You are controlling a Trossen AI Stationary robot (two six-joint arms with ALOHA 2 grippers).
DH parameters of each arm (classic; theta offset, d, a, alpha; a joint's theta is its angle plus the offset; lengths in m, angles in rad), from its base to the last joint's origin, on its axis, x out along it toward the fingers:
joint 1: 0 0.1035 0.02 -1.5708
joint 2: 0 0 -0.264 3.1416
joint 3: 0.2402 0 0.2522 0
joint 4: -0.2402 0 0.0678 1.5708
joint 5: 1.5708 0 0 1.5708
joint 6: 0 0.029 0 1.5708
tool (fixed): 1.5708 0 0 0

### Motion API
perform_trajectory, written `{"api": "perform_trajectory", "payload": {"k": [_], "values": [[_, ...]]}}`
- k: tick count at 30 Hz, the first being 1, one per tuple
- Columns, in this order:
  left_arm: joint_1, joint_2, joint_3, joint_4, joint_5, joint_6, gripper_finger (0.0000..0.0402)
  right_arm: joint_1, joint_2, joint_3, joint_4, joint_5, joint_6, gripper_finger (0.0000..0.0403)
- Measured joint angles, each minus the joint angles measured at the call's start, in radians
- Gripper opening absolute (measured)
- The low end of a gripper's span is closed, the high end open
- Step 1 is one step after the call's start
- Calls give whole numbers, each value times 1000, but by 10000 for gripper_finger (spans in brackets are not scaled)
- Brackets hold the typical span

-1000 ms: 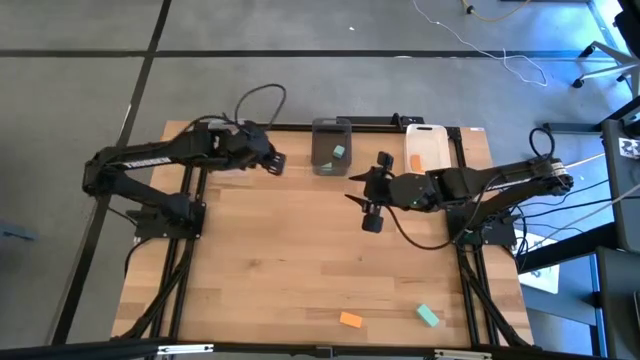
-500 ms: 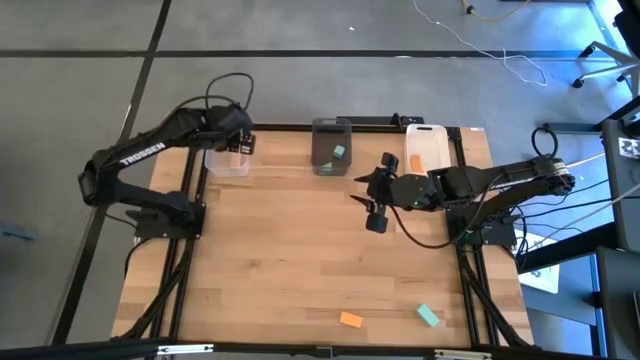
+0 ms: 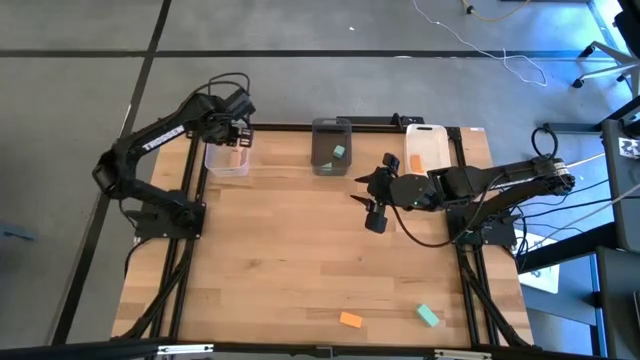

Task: Sort & place blocks by color
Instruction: Put the light brown block into the transparent bin

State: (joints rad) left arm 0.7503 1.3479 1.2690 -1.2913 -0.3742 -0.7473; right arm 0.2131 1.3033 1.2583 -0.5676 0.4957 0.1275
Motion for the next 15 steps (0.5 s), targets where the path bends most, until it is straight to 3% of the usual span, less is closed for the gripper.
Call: {"api": "perform_trajectory", "payload": {"k": [15], "values": [[97, 317, 0, 22, 48, 132, 119, 0, 0, 0, 0, 0, 6, 200]]}}
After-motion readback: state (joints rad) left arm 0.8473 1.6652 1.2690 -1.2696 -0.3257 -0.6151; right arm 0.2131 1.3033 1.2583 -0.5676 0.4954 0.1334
